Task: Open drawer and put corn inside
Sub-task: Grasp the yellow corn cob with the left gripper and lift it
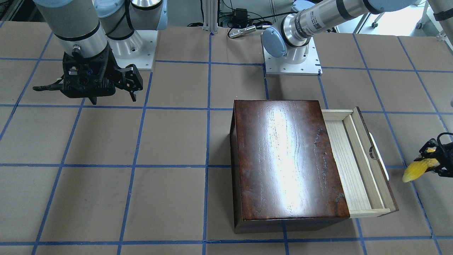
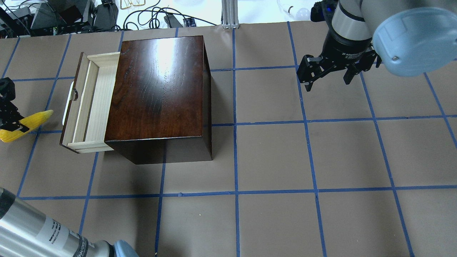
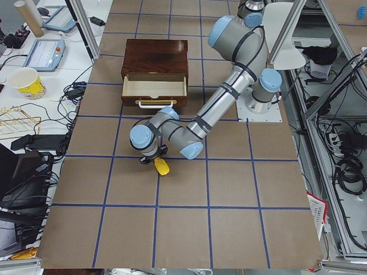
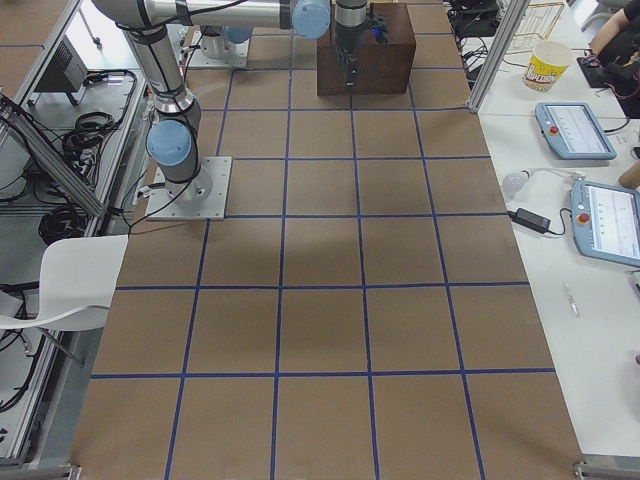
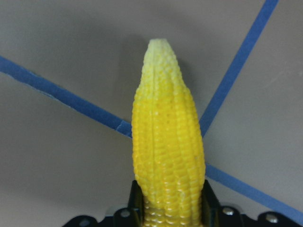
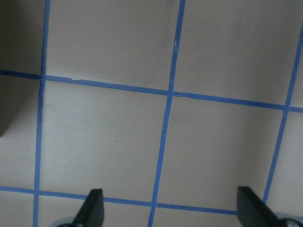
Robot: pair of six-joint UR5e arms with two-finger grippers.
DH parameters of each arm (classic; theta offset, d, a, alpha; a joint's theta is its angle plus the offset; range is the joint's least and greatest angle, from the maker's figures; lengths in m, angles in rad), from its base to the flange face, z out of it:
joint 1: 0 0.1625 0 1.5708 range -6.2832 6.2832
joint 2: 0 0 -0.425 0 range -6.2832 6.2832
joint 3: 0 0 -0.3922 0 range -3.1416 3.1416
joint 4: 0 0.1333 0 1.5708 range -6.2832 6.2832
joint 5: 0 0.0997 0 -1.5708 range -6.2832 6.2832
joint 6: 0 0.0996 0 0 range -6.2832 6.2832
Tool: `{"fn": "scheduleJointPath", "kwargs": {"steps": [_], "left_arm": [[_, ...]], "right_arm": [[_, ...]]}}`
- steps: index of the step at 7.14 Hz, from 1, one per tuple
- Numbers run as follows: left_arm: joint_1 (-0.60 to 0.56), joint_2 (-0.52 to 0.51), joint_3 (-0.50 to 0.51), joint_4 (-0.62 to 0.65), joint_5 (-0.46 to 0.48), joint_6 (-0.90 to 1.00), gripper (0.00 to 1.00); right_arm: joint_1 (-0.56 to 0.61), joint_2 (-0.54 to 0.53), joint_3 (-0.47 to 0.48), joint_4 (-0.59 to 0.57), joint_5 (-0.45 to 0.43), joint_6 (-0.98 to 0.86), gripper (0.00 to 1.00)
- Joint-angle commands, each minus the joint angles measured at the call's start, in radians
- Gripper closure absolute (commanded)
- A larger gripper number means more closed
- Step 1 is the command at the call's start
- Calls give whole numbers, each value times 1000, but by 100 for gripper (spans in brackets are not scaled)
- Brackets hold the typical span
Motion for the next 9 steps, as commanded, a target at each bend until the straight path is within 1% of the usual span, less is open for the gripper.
{"fn": "scheduleJointPath", "kwargs": {"steps": [1,2,3,5,8,9], "left_arm": [[-28,73,14,-61,40,-170,100],[-62,125,19,-95,43,-267,100],[-86,179,24,-138,56,-446,100],[-171,266,34,-205,62,-686,100],[-258,355,39,-294,59,-973,100],[-324,371,39,-296,62,-1085,100]], "right_arm": [[-2,0,0,0,0,0,0],[-2,0,0,0,0,0,0],[1,0,2,0,0,0,0],[1,0,0,0,0,0,0],[1,0,0,0,0,0,0],[1,0,0,0,0,0,0]]}}
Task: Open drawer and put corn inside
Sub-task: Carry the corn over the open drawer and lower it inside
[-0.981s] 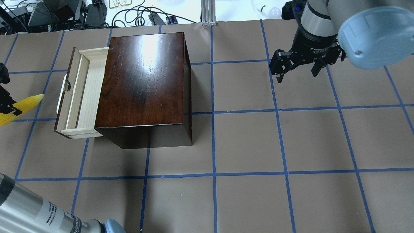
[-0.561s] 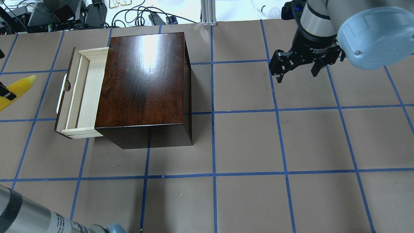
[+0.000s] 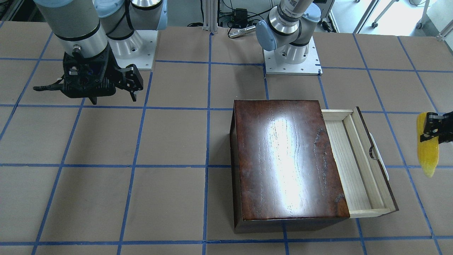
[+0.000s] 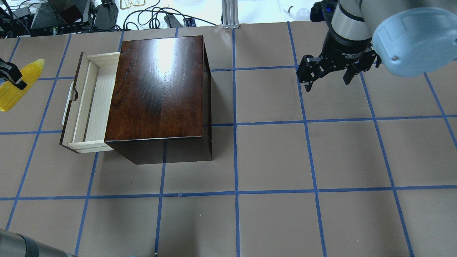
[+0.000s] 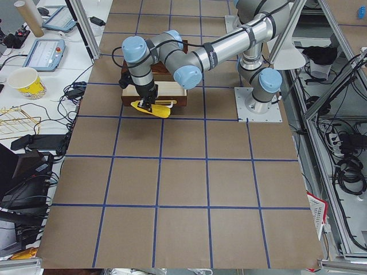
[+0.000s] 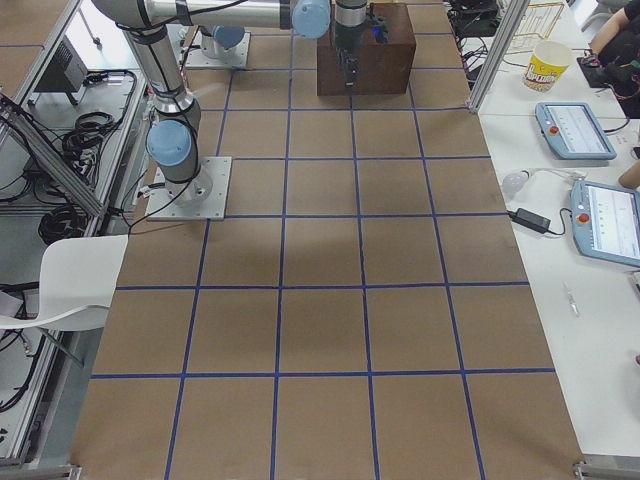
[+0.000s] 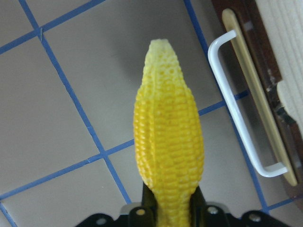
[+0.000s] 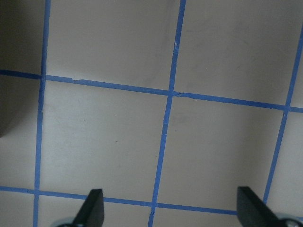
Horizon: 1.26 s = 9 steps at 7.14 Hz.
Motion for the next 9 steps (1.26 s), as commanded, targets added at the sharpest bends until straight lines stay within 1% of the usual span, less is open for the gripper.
{"fn": "scheduleJointPath", "kwargs": {"steps": [1,3,4,5,6,7,9], "left_arm": [[-120,29,-1,-14,1,-254,100],[-214,17,-13,-14,-11,-454,100],[-257,3,-16,-11,-12,-520,100],[-265,-6,-48,-11,-15,-532,100],[-264,-8,-90,32,-14,-542,100],[-262,-9,-107,69,-15,-549,100],[-258,-32,-107,69,-18,-550,100]], "right_arm": [[-3,0,0,0,0,0,0],[-3,0,0,0,0,0,0],[0,0,0,0,0,0,0],[0,0,0,0,0,0,0],[-3,0,0,0,0,0,0],[0,0,0,0,0,0,0],[0,0,2,0,0,0,0]]}}
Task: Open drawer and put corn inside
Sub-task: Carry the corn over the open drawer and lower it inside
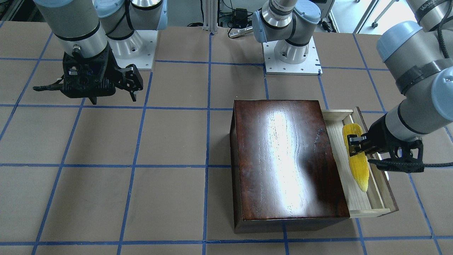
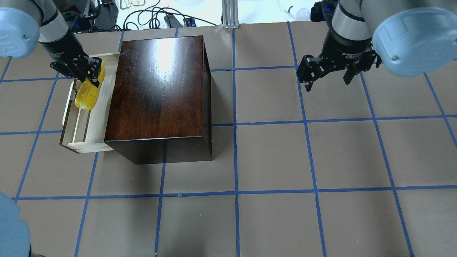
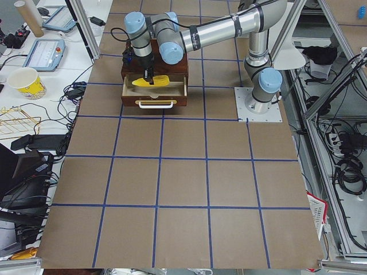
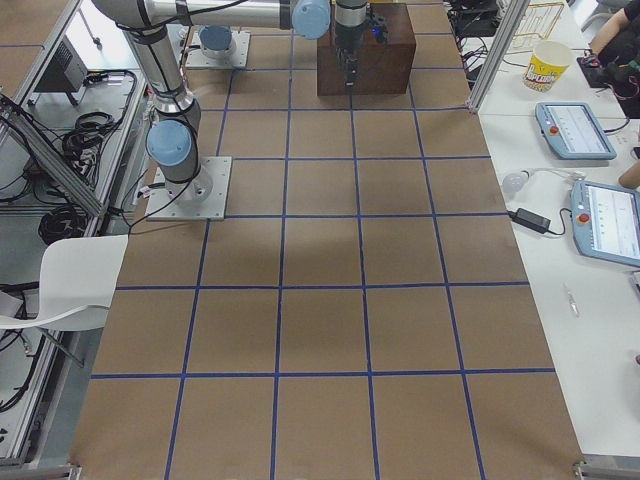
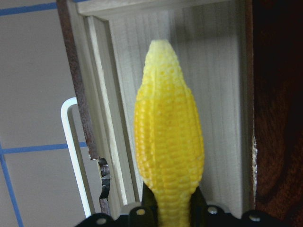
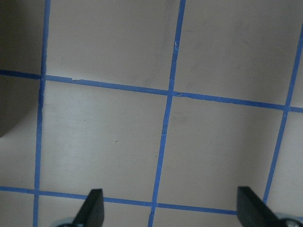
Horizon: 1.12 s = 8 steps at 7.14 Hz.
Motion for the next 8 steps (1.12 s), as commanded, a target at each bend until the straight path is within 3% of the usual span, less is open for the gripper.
{"fn": "scheduleJointPath", "kwargs": {"steps": [1,2,4,6,8], "left_arm": [[7,-25,-9,7,-6,0,98],[10,-44,-6,7,-10,-3,86],[12,-71,0,19,-29,-3,37],[12,-70,12,19,-57,-17,0],[15,-47,19,17,-54,-17,0]], "right_arm": [[0,0,1,0,0,0,0],[0,0,0,0,0,0,0],[0,0,0,0,0,0,0],[-3,0,0,0,0,0,0],[0,0,0,0,0,0,0]]}}
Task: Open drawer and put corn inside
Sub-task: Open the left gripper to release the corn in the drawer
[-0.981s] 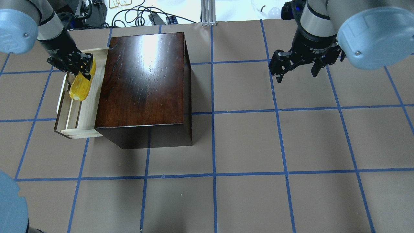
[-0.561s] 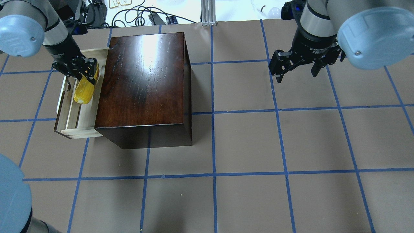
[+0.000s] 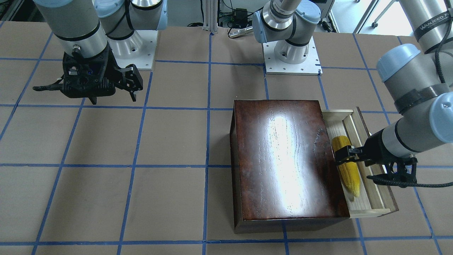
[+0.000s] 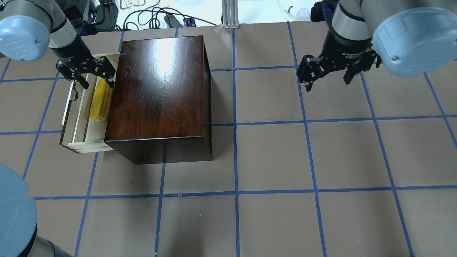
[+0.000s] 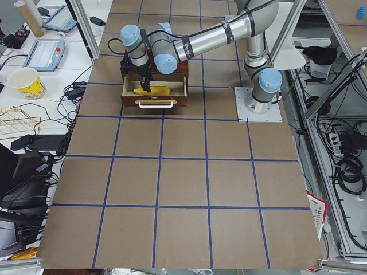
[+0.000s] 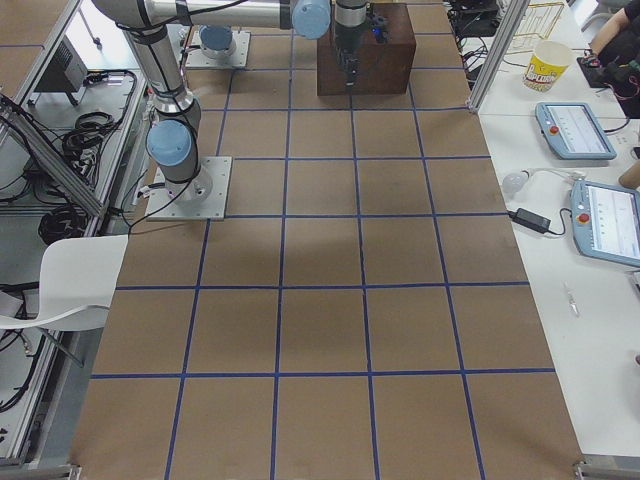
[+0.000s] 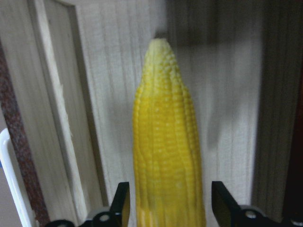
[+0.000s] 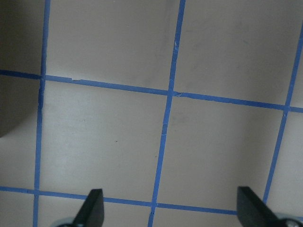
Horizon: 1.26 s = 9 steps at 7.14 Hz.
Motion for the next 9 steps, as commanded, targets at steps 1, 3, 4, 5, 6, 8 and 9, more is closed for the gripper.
{"fn": "scheduleJointPath", "kwargs": {"steps": [1,3,4,5,6,8,9], "left_arm": [[1,19,29,-10,16,-1,0],[-15,21,145,-132,8,-68,0],[-24,24,186,-165,8,-108,0],[-51,47,199,-170,5,-113,0],[-91,70,198,-170,3,-157,0],[-198,96,181,-190,8,-252,0],[-214,111,163,-209,13,-271,0]], "right_arm": [[1,0,0,0,0,0,0],[1,0,0,0,0,0,0],[1,0,0,0,0,0,0],[-2,0,0,0,0,0,0],[-2,0,0,0,0,0,0],[-2,0,0,0,0,0,0],[-2,0,0,0,0,0,0]]}}
